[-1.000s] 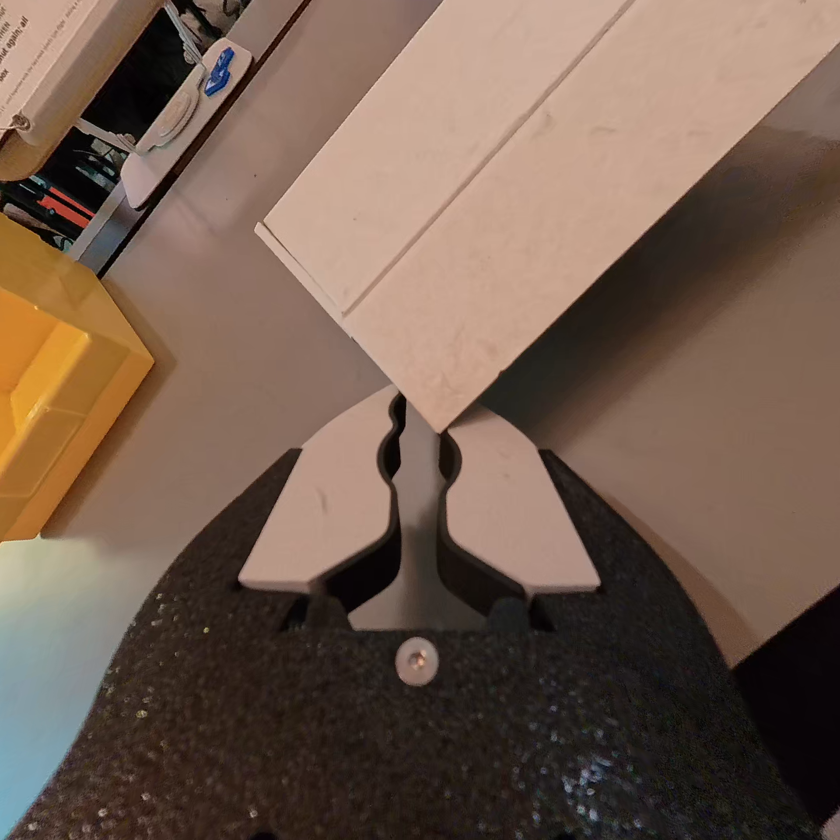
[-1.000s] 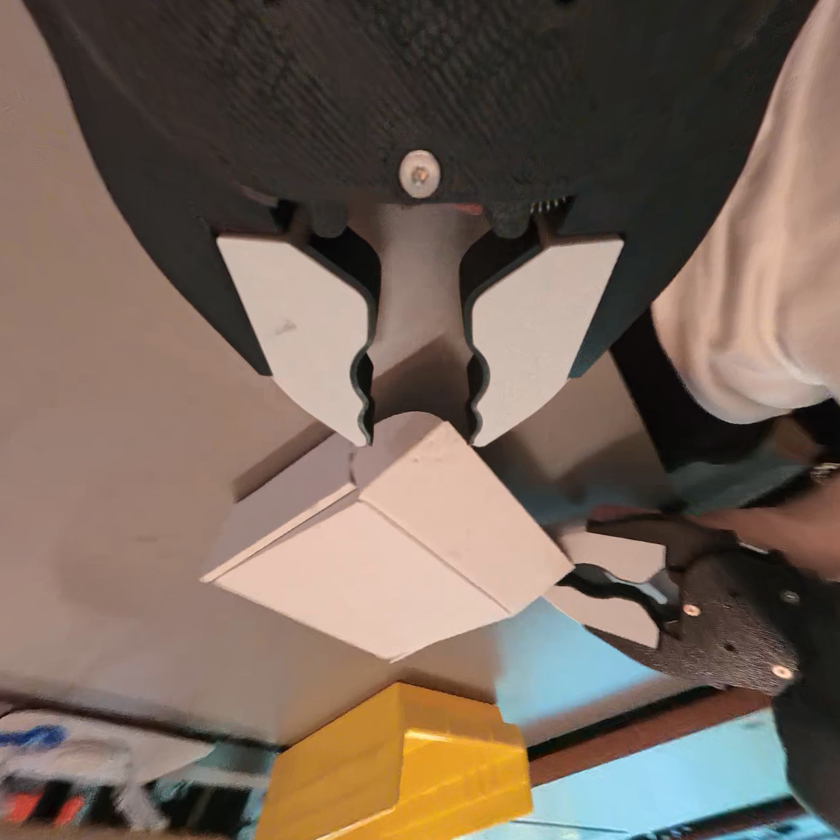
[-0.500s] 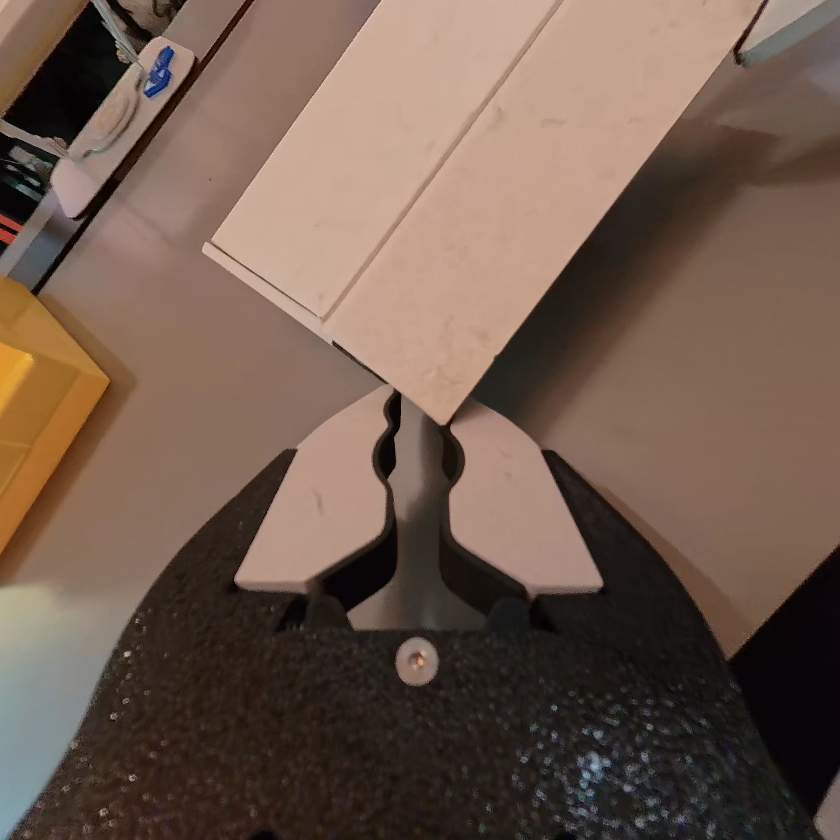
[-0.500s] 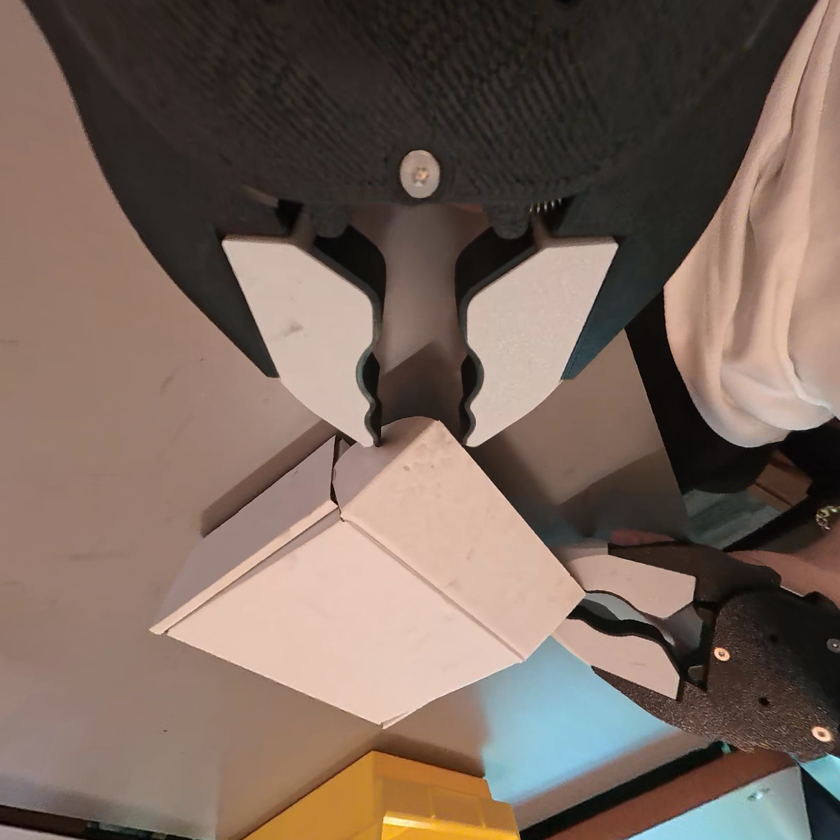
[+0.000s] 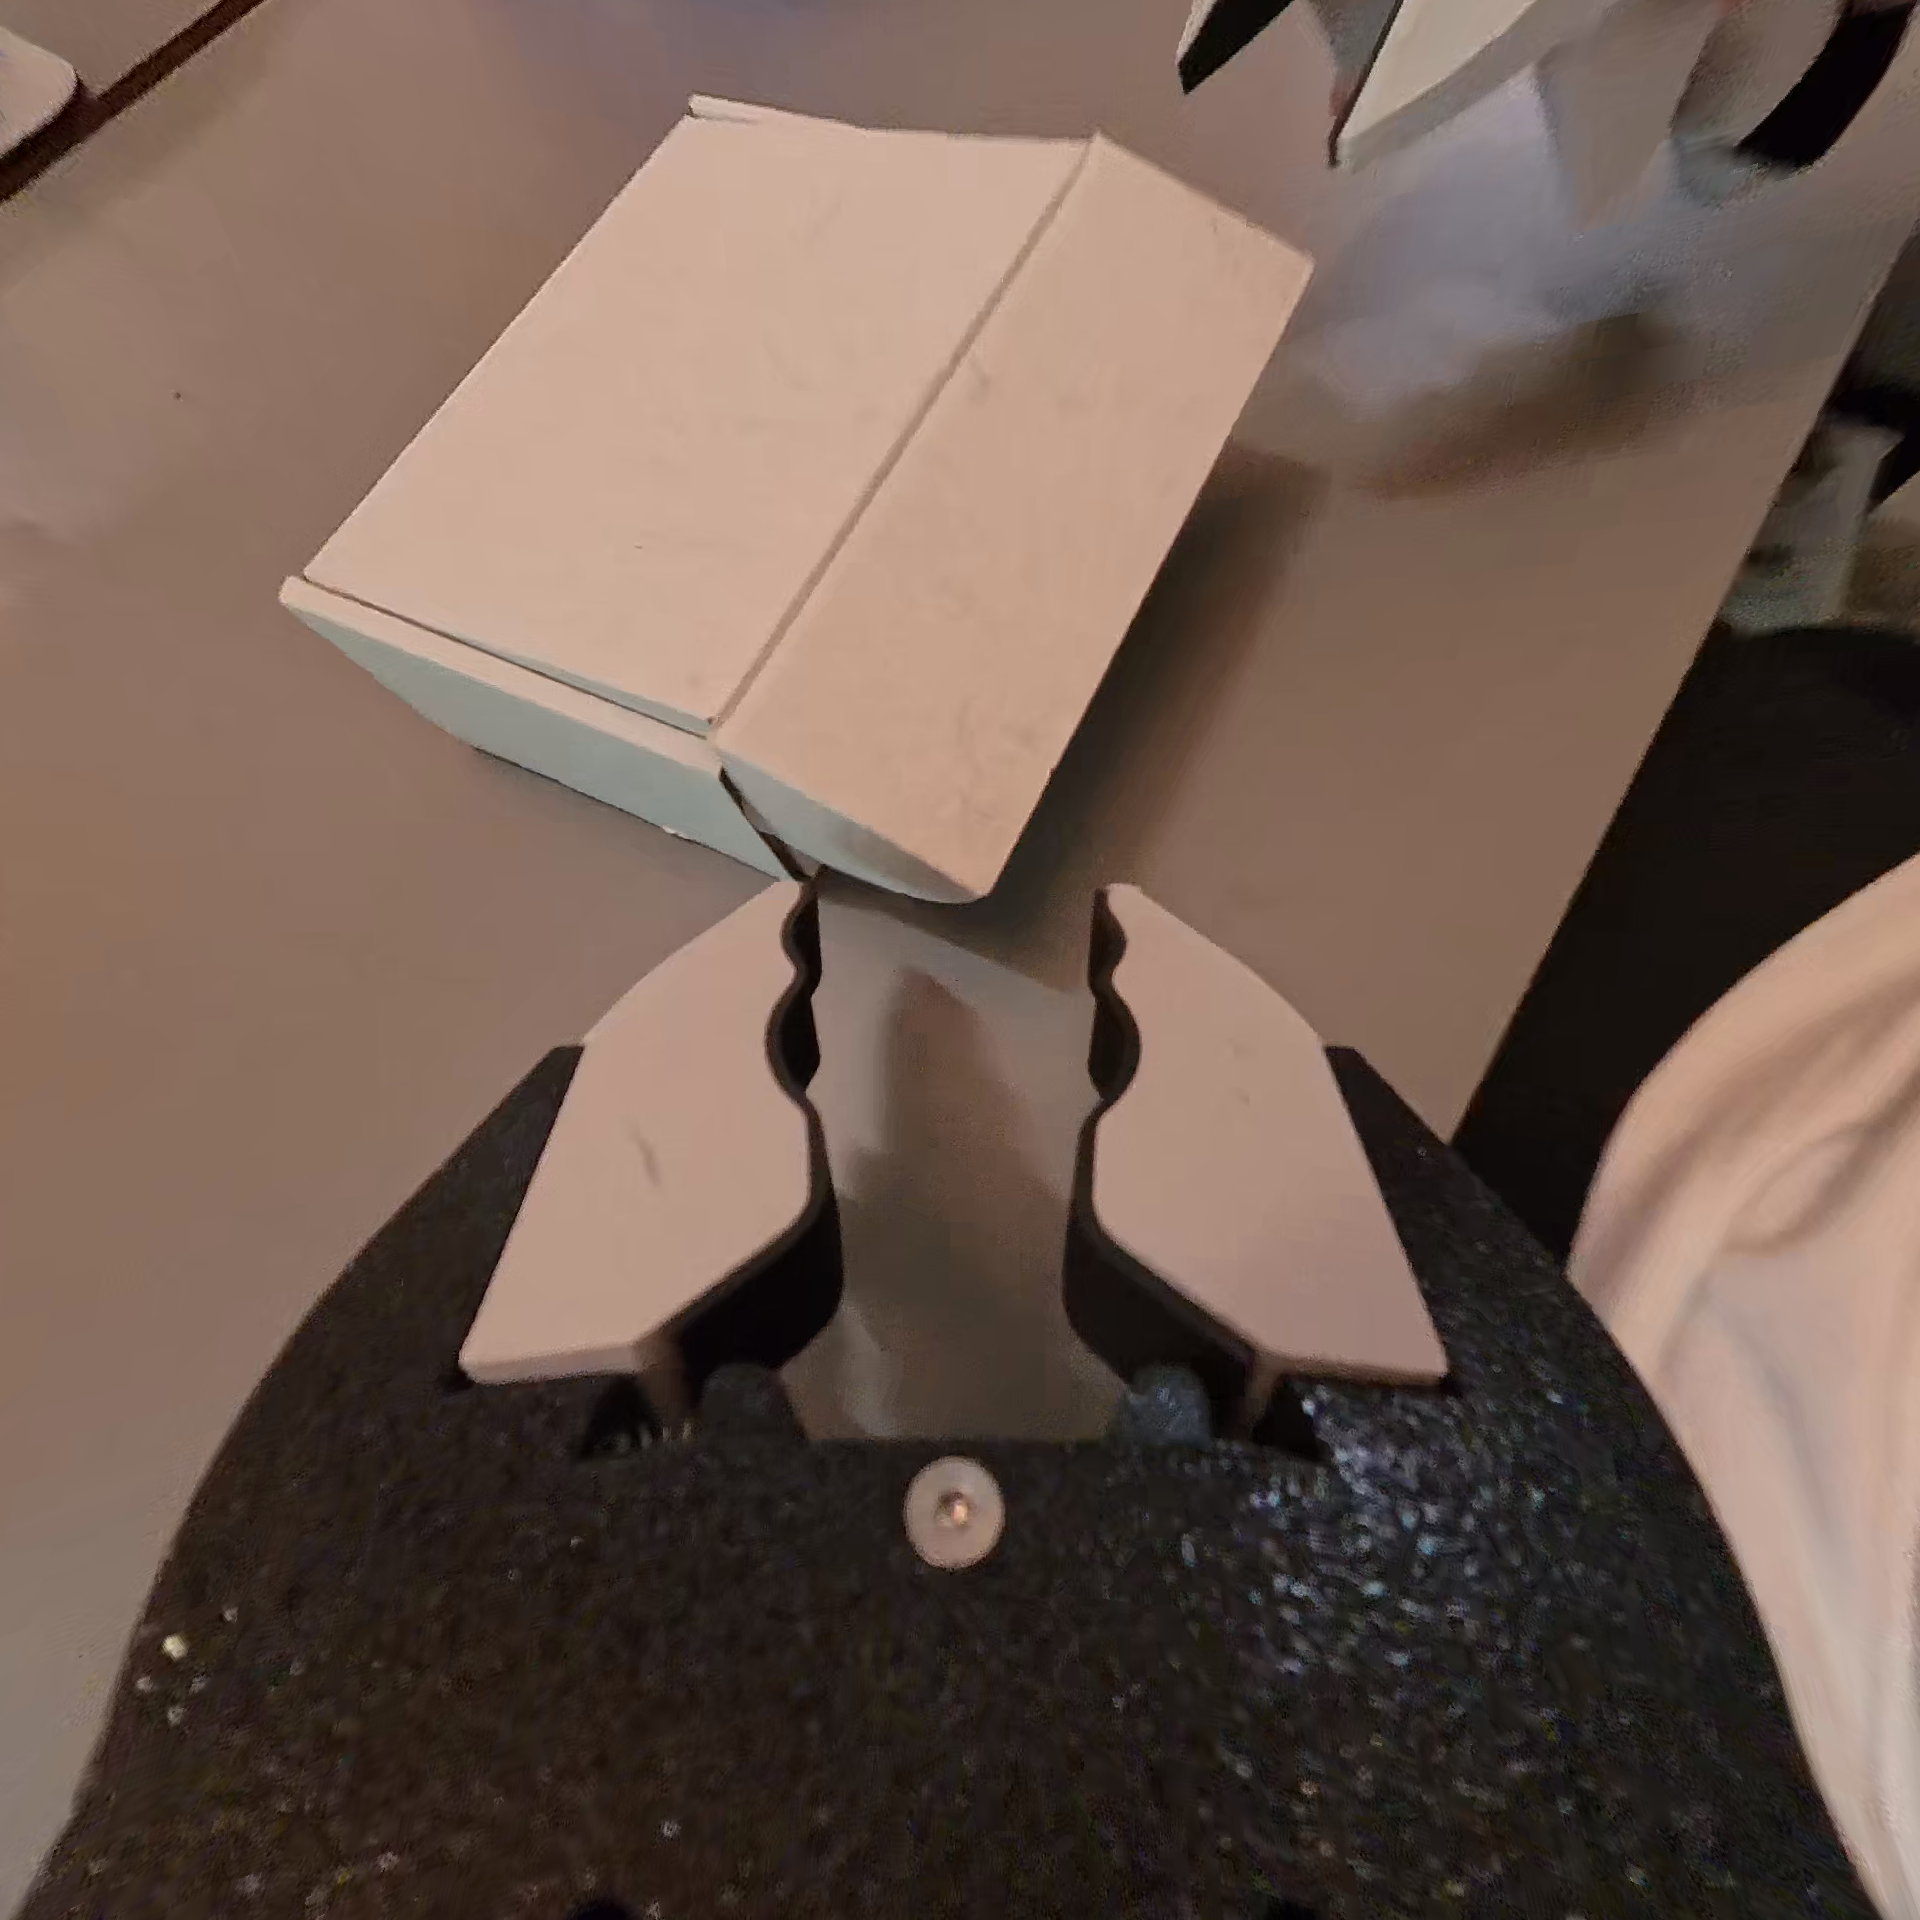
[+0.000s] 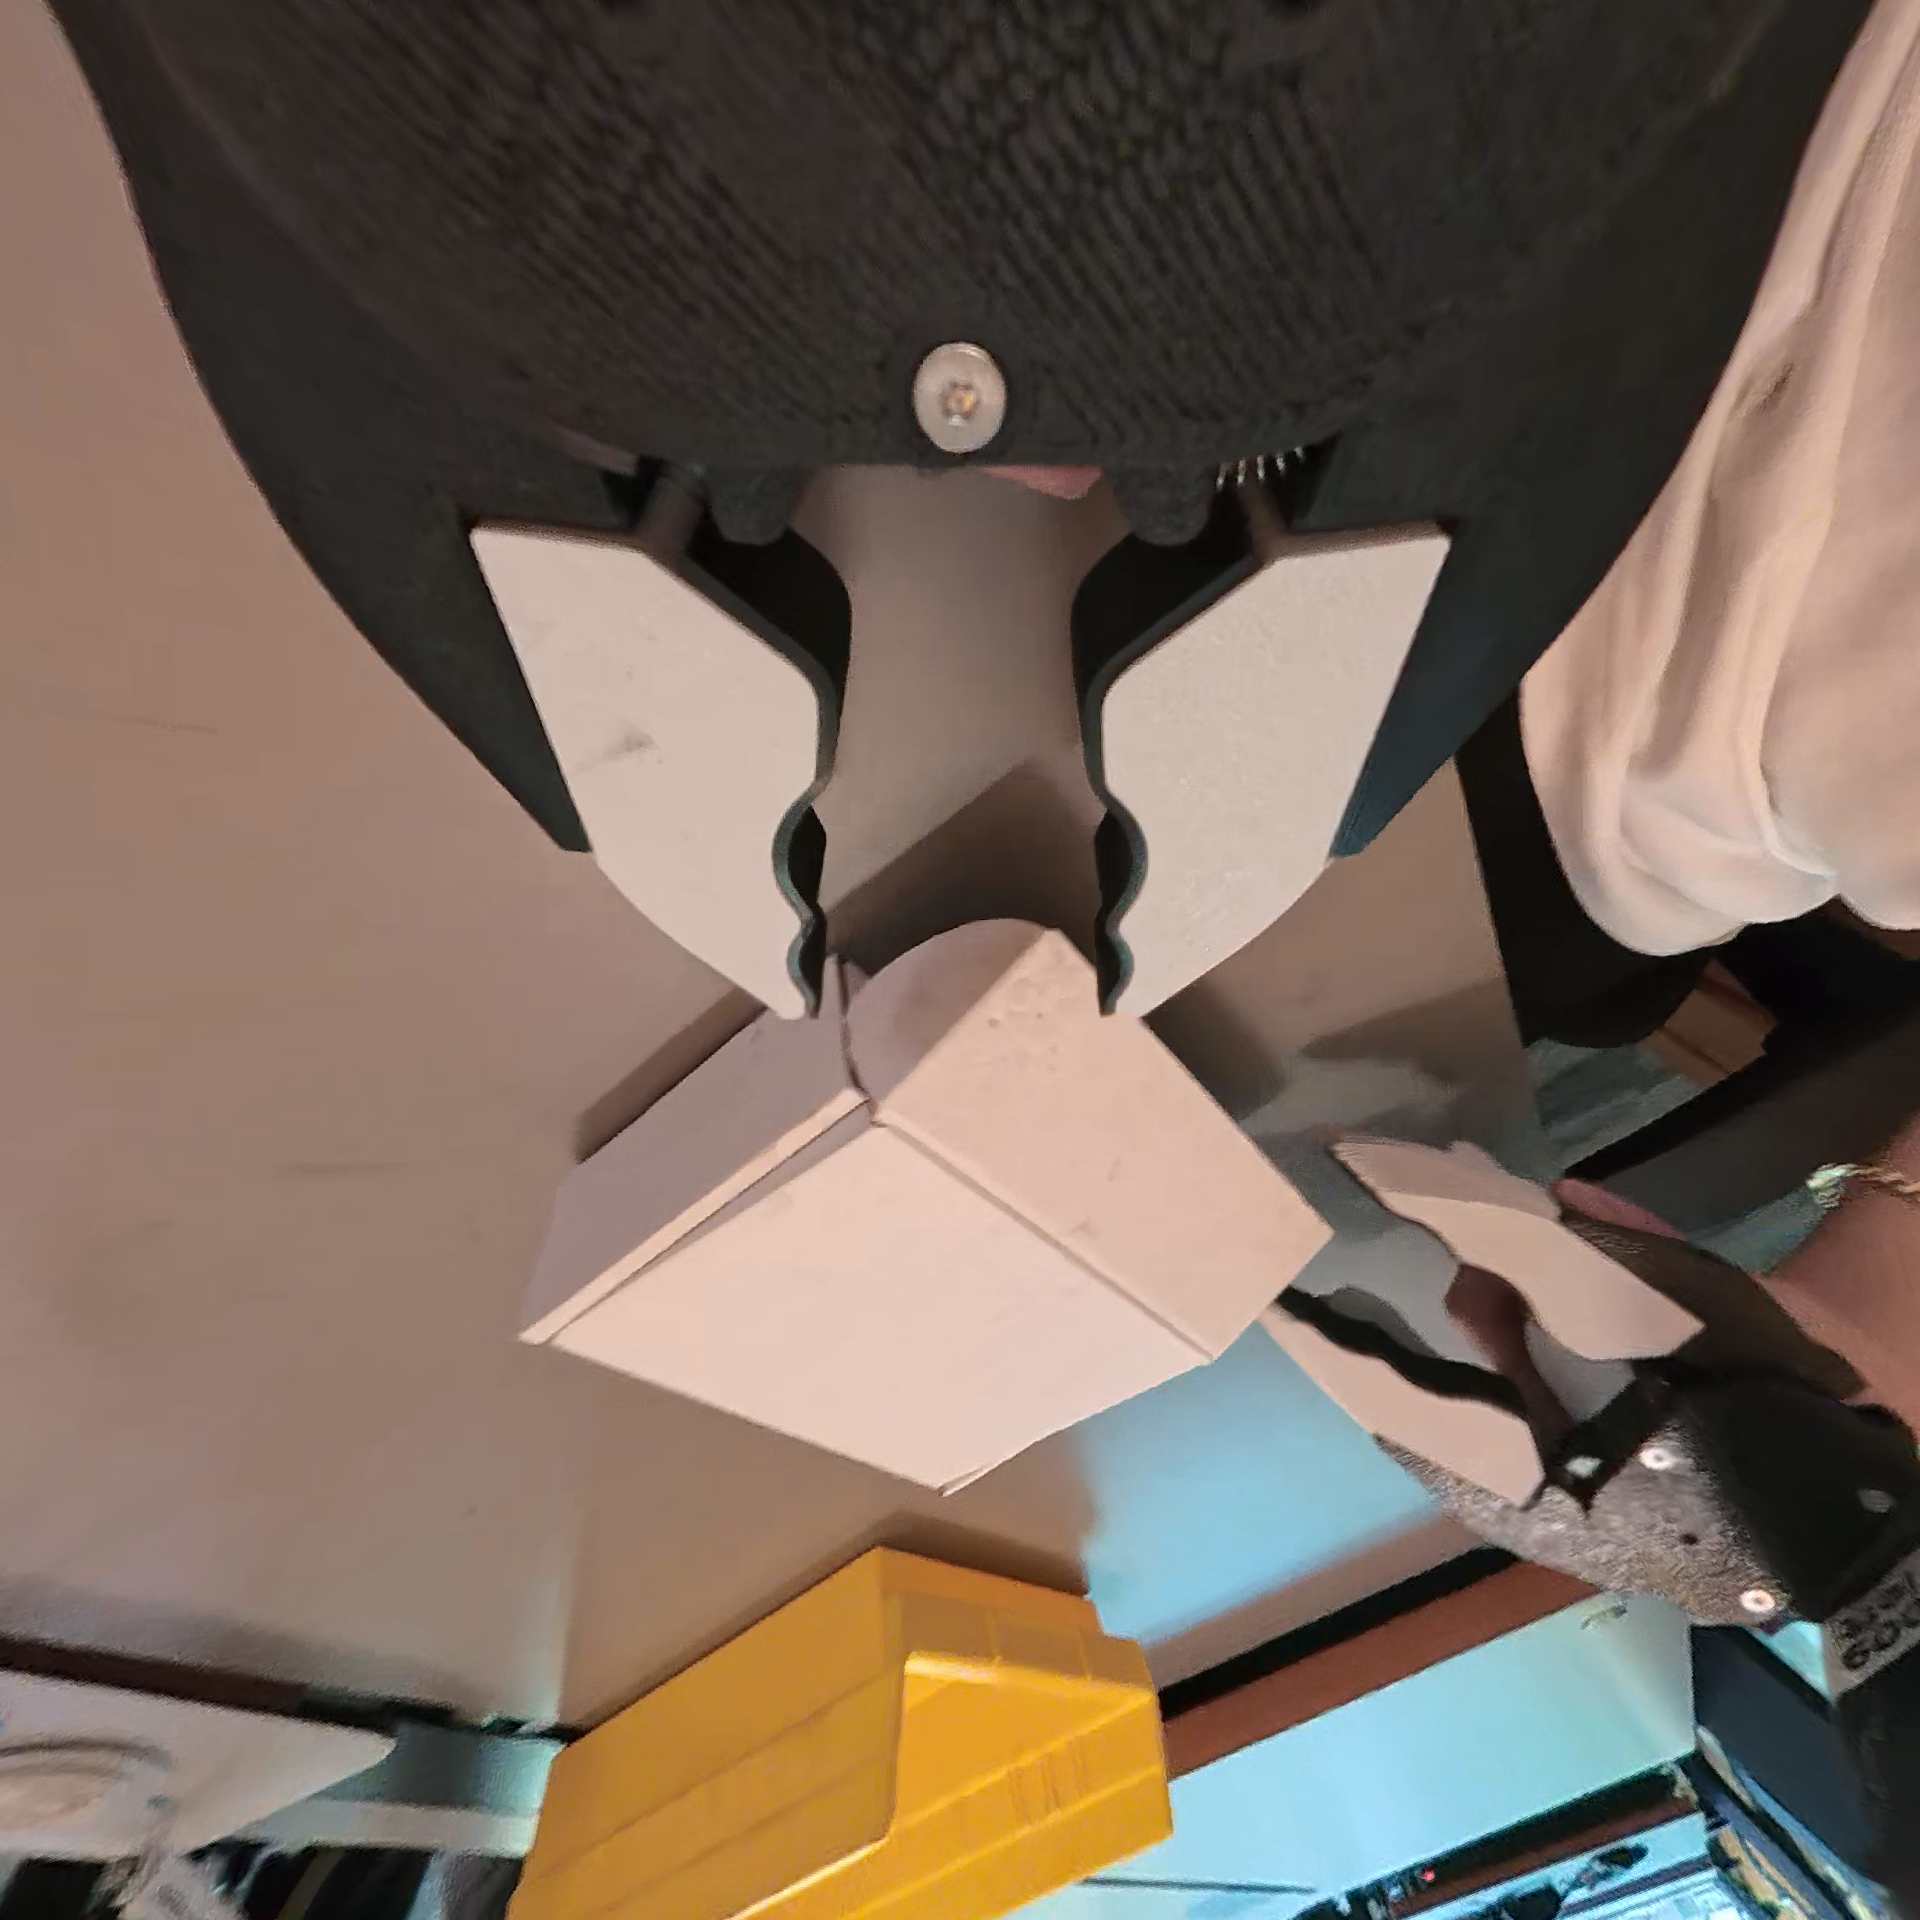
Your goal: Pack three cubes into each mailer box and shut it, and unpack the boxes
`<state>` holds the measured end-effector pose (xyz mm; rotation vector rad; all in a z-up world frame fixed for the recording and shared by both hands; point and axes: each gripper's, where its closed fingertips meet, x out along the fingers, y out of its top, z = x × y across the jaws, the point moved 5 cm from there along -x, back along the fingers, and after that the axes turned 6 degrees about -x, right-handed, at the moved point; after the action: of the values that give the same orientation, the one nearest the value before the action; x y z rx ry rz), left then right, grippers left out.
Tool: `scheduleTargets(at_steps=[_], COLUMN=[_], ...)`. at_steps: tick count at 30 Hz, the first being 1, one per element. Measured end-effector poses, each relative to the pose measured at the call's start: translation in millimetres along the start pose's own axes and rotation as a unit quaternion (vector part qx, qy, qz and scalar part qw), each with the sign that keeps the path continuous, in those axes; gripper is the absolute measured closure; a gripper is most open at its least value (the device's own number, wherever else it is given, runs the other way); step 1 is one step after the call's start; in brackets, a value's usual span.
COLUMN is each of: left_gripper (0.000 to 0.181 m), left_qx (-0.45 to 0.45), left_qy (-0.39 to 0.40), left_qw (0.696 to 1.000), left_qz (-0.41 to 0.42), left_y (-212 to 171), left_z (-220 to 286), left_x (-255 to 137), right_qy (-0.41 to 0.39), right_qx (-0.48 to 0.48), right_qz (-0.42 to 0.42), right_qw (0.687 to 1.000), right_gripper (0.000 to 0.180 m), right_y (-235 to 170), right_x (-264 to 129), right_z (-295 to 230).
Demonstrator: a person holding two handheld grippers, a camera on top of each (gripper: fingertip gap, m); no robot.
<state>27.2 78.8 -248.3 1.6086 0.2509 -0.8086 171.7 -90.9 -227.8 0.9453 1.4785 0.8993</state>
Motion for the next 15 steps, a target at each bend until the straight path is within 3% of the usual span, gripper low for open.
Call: scheduleTargets(at_steps=[5, 9, 15], left_gripper=[0.132, 0.132, 0.131], left_qx=[-0.126, -0.200, -0.242], left_qy=[-0.042, -0.047, -0.053], left_qw=[0.991, 0.978, 0.968], left_qz=[0.017, 0.029, 0.039], left_y=[6, 6, -2], left_z=[2, 0, -2], left_x=[1, 4, 13], right_qy=[-0.031, -0.038, -0.067], right_qx=[-0.018, -0.117, -0.278], right_qz=[0.028, 0.037, -0.105], right_qw=[0.999, 0.992, 0.953], right_gripper=[0.126, 0.129, 0.161], right_y=[17, 48, 74], right_x=[5, 26, 83], right_z=[20, 16, 17])
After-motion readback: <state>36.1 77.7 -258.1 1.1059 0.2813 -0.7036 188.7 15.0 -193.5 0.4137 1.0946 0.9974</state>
